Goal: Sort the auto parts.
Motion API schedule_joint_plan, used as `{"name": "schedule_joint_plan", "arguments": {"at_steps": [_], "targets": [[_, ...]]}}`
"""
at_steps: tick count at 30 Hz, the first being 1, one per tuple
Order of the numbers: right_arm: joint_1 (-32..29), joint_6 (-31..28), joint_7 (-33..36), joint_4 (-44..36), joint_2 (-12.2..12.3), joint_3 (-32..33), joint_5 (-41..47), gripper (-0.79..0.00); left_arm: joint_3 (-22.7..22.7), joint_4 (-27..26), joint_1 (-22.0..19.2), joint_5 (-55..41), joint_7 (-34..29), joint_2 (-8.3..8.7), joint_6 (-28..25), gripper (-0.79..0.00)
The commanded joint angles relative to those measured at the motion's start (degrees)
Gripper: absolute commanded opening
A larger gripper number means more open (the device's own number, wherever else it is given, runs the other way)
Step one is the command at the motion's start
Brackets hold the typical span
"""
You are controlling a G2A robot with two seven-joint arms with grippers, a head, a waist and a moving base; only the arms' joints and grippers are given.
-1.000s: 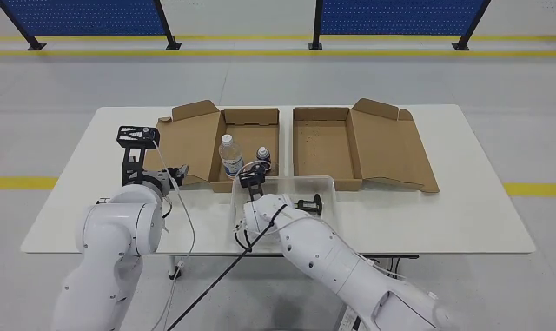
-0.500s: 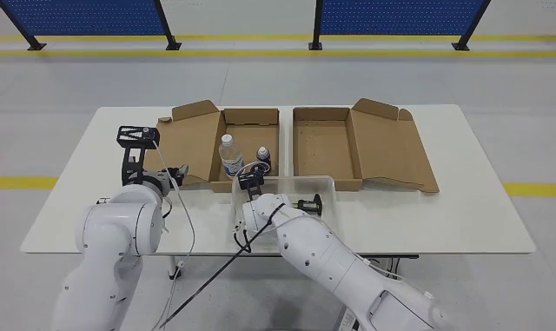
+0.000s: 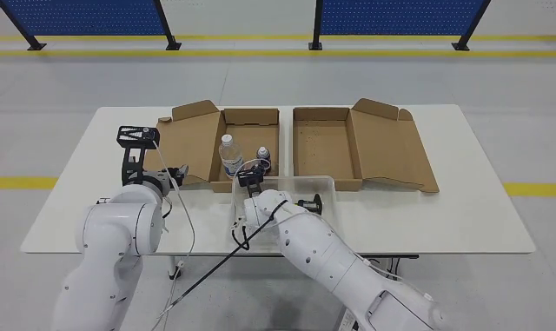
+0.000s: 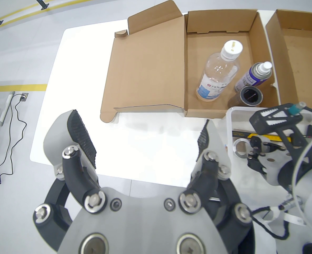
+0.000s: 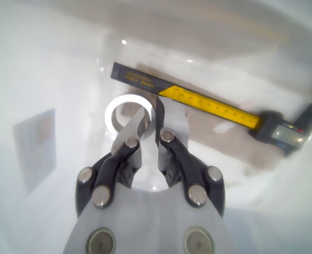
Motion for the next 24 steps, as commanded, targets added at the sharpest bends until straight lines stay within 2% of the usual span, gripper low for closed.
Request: {"name": "schedule_joint_plan", "arguments": {"at_steps": [1,7,14,19,24], "targets": [[-0.5,0.3,0.3,-1.7,0.3,1.0,-0.5,-0.785,0.0,0.0,0.0,0.0,0.0,0.00,0.0,0.000],[-5.0,0.0,2.0,-12.2,2.4,6.6,-1.5,-0.785,0.0,0.0,0.0,0.0,0.0,0.00,0.0,0.000],[-15.3,-4.6,5.6,-30.6,6.0,17.2,-1.4,-0.785,0.0,0.0,0.0,0.0,0.0,0.00,0.0,0.000],[-22.1,-10.0,6.5,-40.5,7.5,25.3,7.2,-0.785,0.0,0.0,0.0,0.0,0.0,0.00,0.0,0.000],[-26.6,-16.4,5.9,-43.6,8.2,33.1,24.2,-0.785,0.0,0.0,0.0,0.0,0.0,0.00,0.0,0.000]]}}
